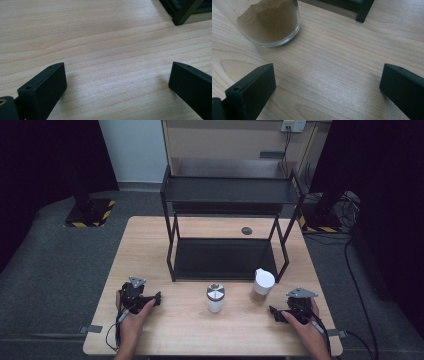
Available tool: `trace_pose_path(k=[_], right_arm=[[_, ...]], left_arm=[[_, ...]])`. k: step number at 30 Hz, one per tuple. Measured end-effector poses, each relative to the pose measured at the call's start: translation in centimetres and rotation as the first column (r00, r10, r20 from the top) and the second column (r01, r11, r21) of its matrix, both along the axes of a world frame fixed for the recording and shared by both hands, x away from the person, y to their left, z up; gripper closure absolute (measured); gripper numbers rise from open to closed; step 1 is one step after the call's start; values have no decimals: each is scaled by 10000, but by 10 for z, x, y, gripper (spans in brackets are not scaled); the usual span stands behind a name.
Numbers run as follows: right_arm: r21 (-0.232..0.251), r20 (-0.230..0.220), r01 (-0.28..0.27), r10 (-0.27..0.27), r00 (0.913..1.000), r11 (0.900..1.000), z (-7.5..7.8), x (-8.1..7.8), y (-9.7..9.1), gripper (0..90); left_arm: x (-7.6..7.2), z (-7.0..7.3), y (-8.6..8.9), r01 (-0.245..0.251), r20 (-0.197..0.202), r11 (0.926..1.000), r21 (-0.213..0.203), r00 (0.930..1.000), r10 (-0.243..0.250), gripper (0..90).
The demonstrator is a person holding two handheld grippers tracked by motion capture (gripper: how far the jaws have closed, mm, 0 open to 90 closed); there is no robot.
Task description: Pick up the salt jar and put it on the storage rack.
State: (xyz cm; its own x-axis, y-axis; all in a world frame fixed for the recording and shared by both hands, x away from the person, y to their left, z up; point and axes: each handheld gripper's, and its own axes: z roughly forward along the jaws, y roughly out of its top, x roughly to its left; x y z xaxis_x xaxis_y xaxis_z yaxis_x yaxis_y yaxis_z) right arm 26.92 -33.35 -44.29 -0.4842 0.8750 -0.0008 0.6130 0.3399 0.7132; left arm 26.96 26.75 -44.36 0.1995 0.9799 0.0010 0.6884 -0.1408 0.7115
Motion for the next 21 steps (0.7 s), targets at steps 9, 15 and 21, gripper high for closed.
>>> trace_pose_path(k=[9,15,21], right_arm=[[0,0,-1,1,10000,10000,0,0,0,8],[0,1,-2,2,10000,10000,0,0,0,9],[1,1,-2,2,10000,10000,0,0,0,9]], left_arm=[[-7,4,-12,445,150,9990,70,9989,-446,28],[-14,11,-22,837,265,9965,54,9961,-838,30],[-21,17,-29,1131,384,9936,-52,9929,-1128,30]])
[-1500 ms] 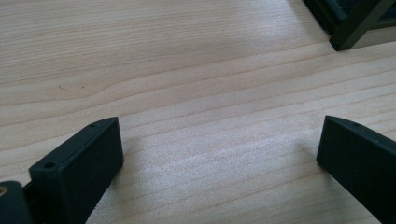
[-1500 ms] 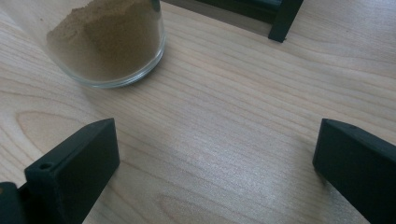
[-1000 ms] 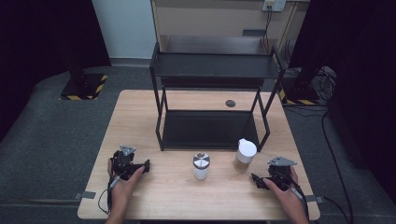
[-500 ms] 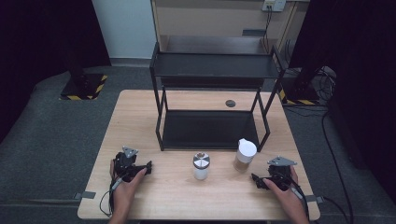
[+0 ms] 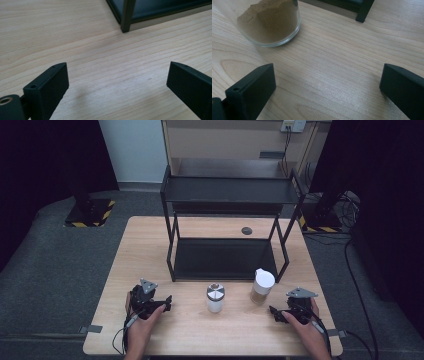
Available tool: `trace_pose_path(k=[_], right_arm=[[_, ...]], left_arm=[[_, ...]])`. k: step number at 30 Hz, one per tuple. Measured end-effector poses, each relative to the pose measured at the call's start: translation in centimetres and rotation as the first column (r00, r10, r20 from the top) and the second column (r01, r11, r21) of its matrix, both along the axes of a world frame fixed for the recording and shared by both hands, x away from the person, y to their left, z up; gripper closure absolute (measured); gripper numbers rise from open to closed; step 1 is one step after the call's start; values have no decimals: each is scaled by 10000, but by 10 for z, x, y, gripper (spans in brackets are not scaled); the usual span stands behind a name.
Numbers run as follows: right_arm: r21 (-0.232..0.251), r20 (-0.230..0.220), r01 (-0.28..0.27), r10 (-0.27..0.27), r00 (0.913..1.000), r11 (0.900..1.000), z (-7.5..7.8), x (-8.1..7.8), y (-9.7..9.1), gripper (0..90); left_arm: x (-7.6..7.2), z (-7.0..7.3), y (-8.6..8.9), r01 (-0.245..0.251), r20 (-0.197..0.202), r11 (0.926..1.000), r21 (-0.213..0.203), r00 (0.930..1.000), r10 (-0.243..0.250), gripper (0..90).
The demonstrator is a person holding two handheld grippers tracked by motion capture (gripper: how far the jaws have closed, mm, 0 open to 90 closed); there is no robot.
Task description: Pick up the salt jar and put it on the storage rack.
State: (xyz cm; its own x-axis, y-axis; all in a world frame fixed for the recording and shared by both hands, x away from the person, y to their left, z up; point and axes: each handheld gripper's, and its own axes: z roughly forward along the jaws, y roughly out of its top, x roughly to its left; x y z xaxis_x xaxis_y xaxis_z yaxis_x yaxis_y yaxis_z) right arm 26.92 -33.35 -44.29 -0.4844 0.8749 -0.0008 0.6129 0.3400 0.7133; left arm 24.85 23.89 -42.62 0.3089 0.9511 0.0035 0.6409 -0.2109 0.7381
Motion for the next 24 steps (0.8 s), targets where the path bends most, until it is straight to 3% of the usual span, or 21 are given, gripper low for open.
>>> trace_pose_path(k=[9,24], right_arm=[[1,-1,1,-1,10000,10000,0,0,0,9],[0,0,-7,7,10000,10000,0,0,0,9]], left_arm=[[-7,8,-6,408,83,9981,-460,9991,-404,29],[-18,19,-27,1306,427,9900,-533,9908,-1284,33]])
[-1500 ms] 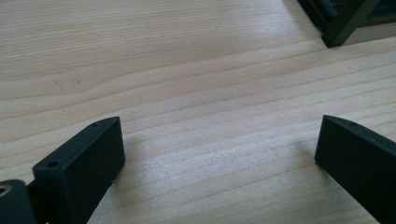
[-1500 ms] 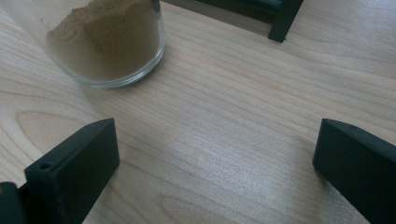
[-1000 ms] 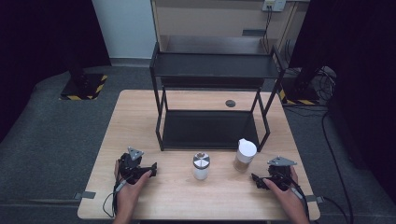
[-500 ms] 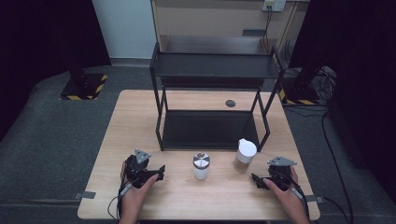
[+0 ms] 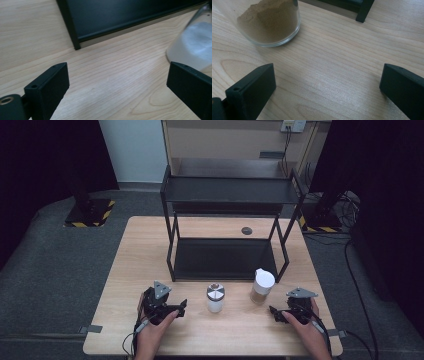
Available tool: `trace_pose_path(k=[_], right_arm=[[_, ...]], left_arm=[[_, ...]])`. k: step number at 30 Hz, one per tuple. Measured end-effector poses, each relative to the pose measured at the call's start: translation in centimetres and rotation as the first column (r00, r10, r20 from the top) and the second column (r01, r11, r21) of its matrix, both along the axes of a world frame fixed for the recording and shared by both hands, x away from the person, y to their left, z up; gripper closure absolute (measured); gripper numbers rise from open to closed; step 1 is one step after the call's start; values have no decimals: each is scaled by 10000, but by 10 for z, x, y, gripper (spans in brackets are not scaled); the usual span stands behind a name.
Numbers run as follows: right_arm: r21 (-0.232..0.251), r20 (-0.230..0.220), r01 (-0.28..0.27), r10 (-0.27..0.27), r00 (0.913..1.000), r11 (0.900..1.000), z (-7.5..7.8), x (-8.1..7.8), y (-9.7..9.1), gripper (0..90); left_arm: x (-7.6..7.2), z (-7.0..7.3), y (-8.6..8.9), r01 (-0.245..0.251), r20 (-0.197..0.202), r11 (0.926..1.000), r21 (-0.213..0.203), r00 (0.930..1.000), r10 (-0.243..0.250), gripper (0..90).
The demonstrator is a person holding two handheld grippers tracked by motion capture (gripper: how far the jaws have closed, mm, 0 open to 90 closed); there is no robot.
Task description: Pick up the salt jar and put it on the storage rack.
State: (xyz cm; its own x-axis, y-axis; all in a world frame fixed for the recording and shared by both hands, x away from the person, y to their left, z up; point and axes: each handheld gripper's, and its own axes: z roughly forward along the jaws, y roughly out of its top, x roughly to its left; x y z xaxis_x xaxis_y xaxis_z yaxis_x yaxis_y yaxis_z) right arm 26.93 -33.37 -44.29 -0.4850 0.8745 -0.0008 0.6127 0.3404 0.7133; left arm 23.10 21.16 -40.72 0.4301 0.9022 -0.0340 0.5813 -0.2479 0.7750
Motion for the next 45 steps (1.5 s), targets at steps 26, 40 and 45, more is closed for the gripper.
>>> trace_pose_path(k=[26,40,45], right_arm=[[1,-1,-23,23,10000,10000,0,0,0,9],[6,-5,-47,47,10000,10000,0,0,-1,10],[9,-5,-51,51,10000,10000,0,0,-1,10]], left_arm=[[-8,5,-27,1549,160,9879,-88,9878,-1547,30],[-9,0,-37,2013,240,9795,-49,9793,-2011,28],[-7,-3,-38,2203,357,9754,-119,9749,-2198,29]])
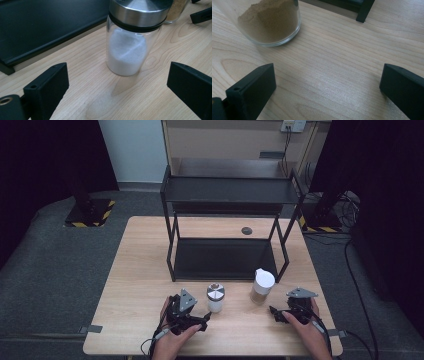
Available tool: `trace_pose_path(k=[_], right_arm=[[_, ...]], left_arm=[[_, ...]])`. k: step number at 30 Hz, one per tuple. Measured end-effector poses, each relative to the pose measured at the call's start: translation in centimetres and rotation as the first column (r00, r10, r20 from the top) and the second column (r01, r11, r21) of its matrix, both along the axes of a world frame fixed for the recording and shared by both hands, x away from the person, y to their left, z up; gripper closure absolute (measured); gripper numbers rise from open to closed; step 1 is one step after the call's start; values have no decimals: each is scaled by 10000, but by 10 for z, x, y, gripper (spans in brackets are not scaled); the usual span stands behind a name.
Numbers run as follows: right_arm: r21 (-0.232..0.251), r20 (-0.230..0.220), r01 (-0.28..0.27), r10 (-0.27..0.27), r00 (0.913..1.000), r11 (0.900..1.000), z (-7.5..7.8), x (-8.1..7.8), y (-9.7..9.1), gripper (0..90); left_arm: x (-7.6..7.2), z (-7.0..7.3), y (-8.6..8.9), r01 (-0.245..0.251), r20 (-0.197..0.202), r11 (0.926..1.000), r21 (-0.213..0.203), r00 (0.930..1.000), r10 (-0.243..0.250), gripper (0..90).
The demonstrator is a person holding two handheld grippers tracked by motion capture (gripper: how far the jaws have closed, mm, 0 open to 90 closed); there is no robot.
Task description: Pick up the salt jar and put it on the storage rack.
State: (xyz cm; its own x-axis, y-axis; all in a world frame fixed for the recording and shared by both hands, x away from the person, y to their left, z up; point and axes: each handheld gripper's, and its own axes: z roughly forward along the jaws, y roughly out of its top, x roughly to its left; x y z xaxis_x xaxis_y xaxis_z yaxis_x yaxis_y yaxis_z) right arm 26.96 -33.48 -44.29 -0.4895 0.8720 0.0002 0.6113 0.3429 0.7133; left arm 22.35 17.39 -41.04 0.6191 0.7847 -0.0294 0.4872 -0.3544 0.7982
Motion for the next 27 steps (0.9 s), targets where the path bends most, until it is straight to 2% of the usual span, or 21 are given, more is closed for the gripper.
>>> trace_pose_path(k=[8,17,27], right_arm=[[1,-1,0,0,10000,10000,0,0,0,10],[1,8,-14,14,10000,10000,0,0,0,10],[18,15,-41,41,10000,10000,0,0,-1,12]], left_arm=[[2,-2,-5,183,12,9998,-69,9998,-182,30],[5,-5,-15,128,-93,9998,-133,9999,-129,31],[10,-9,-26,168,-73,9997,193,9998,-166,32]])
